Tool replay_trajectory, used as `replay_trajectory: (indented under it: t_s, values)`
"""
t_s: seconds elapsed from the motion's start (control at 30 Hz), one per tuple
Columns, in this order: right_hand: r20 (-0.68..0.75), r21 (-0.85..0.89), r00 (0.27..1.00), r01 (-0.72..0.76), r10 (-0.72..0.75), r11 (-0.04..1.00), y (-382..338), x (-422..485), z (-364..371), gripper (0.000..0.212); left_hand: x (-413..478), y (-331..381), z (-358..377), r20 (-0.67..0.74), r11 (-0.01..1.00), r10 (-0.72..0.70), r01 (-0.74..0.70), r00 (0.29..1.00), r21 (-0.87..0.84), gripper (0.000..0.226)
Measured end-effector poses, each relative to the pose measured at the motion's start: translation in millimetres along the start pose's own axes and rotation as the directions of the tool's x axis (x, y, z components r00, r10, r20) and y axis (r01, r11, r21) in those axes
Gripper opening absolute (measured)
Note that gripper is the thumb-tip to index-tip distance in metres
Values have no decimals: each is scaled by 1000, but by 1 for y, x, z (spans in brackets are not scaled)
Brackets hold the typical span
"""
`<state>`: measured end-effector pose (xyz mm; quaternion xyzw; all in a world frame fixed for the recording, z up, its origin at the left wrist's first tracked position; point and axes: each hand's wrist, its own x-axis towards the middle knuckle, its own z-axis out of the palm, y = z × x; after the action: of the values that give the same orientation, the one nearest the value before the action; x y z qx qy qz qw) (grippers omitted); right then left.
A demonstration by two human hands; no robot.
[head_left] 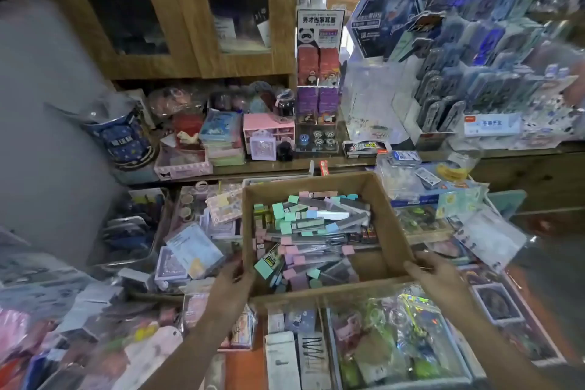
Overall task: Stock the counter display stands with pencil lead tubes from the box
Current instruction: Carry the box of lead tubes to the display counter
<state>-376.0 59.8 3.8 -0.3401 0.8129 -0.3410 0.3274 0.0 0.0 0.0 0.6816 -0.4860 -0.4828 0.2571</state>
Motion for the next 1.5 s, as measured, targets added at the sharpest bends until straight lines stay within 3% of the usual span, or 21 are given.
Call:
replay_trajectory:
  t_s: [0.1, 0.23, 0.57, 0.97, 1.07, 1.23, 1.5]
  values:
    - [84, -32, 996, 6, -3, 999, 0, 17, 7, 23, 12, 2, 9, 4, 999, -31, 30, 1000, 31, 36]
    - [120, -116, 992, -25, 40, 993, 1, 41, 19, 23, 26, 3, 21, -38, 996, -81, 82, 996, 41, 25]
    - [68, -268, 997, -9, 29, 963, 10, 71, 35, 5, 43, -2, 32, -82, 966, -59, 78, 995, 247, 38]
    - [34, 26, 998, -52, 51, 998, 9, 38, 24, 20, 28, 10, 18, -74, 966, 80, -59, 994, 250, 19]
    - [-36, 58, 999, -29, 31, 998, 6, 16, 11, 22, 20, 19, 9, -49, 964, 145, -130, 988, 234, 15]
    - [-106, 101, 994, -15, 26, 995, 2, -39, -13, 22, -1, 35, -13, 1, 938, 260, -253, 966, 237, 23]
    - [-276, 154, 953, -85, 126, 984, 27, -165, -42, 24, -47, 46, -25, 204, 885, 305, -356, 930, 301, 18]
